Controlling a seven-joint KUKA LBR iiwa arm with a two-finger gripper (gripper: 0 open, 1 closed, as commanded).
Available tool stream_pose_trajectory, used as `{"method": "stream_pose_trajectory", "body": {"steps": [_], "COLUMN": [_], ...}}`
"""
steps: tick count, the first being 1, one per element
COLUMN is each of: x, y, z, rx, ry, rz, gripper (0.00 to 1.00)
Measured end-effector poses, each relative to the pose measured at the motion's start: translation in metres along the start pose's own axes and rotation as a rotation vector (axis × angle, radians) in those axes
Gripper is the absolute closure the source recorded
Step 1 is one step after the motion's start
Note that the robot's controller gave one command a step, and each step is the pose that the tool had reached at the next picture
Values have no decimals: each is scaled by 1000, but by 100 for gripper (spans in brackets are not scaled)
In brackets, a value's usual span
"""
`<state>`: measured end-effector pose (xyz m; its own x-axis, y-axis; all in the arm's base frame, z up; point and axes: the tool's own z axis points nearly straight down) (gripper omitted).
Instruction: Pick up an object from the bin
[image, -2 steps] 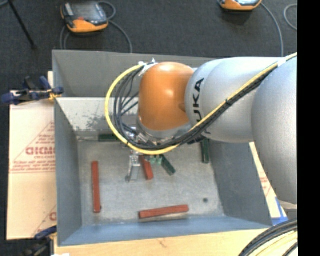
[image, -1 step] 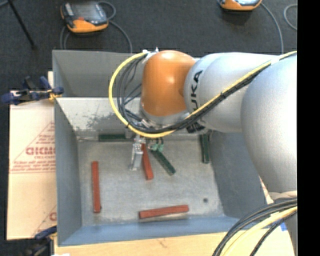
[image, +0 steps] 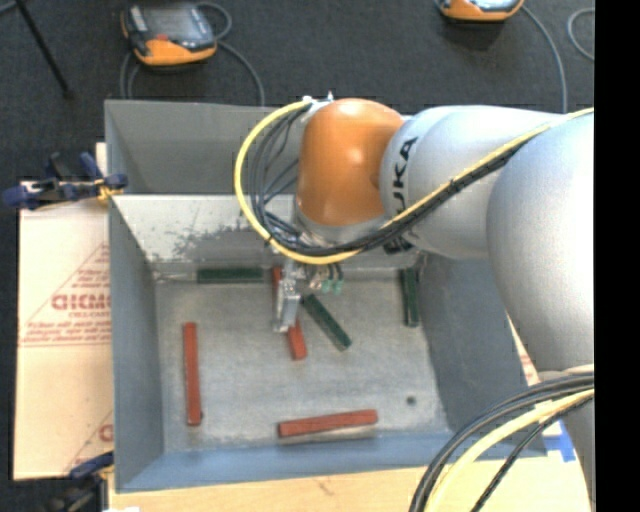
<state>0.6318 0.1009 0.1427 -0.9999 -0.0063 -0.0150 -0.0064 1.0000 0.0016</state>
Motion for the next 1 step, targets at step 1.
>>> {"method": "stream_pose_trajectory", "body": {"steps": [1], "x": [-19], "y": [-20], "z": [71], "rx": [0], "ry": [7], "rz": [157], "gripper": [100]}}
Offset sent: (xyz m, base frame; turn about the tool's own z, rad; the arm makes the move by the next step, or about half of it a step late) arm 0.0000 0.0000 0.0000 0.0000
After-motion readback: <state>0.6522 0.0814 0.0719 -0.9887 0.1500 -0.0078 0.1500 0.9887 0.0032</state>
